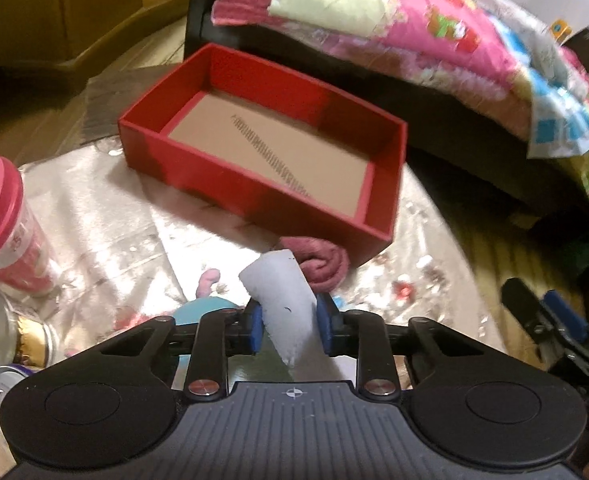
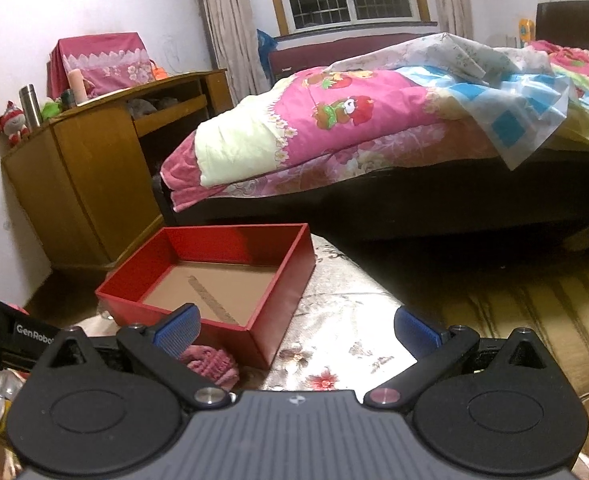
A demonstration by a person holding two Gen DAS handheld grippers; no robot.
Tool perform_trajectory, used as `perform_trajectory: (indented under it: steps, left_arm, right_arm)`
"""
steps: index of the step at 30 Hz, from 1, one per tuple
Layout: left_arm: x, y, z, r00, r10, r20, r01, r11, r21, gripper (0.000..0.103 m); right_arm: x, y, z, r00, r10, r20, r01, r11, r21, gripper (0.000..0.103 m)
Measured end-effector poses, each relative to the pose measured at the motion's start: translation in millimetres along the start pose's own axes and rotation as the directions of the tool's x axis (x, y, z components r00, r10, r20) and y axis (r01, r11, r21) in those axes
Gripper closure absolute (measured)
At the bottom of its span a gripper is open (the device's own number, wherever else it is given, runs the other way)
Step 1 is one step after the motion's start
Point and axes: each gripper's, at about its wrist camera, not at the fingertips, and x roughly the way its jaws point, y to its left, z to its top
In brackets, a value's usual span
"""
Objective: Organize soft objects
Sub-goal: 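Grasp the white sponge with the left gripper, then grasp the cream plush bear with the right gripper while the left holds the sponge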
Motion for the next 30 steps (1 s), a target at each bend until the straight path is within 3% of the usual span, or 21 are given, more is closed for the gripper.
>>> perform_trajectory:
  steps: [4,7,12,16,20,23,25,27,30]
  left_arm:
    - [-16.5,6.4,-1.3,0.993,-0.098,0.071,0.102,0.994,-0.048,0.08]
    - [-21.7,11.3,-3.6,0.978,-0.181,0.1,0.188,0.98,-0.066,0.08]
    - [-31.0,13.1,-5.4,0.971,-0.221,0.097,0.225,0.974,-0.033,0.081]
    - [-39.4,14.6,-11.1,0.966,-0.237,0.103,0.241,0.97,-0.028,0.081]
    - [-45.2,10.8,-19.7,0.965,-0.24,0.105,0.241,0.97,0.006,0.081]
    - [-44.6,10.6,-23.8,0.968,-0.23,0.102,0.23,0.973,0.017,0.081]
    - [-40.2,7.9,-25.7,0.974,-0.207,0.091,0.205,0.978,0.033,0.081]
    - [-36.7,4.4,-28.6,0.981,-0.171,0.089,0.166,0.984,0.056,0.08]
    - [-34.9,0.0,-32.0,0.986,-0.14,0.09,0.132,0.987,0.089,0.08]
  right_arm:
    - [-1.0,-13.3,3.9,1.0,-0.016,-0.01,0.015,1.0,-0.009,0.029]
    - [5.4,-28.5,-7.4,0.992,-0.06,-0.108,0.057,0.998,-0.031,0.029]
    - [7.2,-42.9,-36.9,0.957,-0.154,-0.247,0.158,0.987,-0.006,0.029]
    - [-4.0,-36.1,-54.5,0.938,-0.133,-0.319,0.152,0.988,0.035,0.028]
    - [10.7,-23.1,-73.2,0.907,-0.162,-0.388,0.169,0.985,-0.018,0.029]
    - [24.8,-22.4,-80.4,0.886,-0.156,-0.437,0.166,0.986,-0.017,0.04]
    - [29.7,-26.0,-84.3,0.875,-0.102,-0.474,0.133,0.991,0.033,0.063]
    - [29.5,-28.7,-86.3,0.871,-0.062,-0.488,0.115,0.99,0.081,0.067]
    - [23.9,-26.6,-84.9,0.883,-0.035,-0.468,0.091,0.991,0.096,0.072]
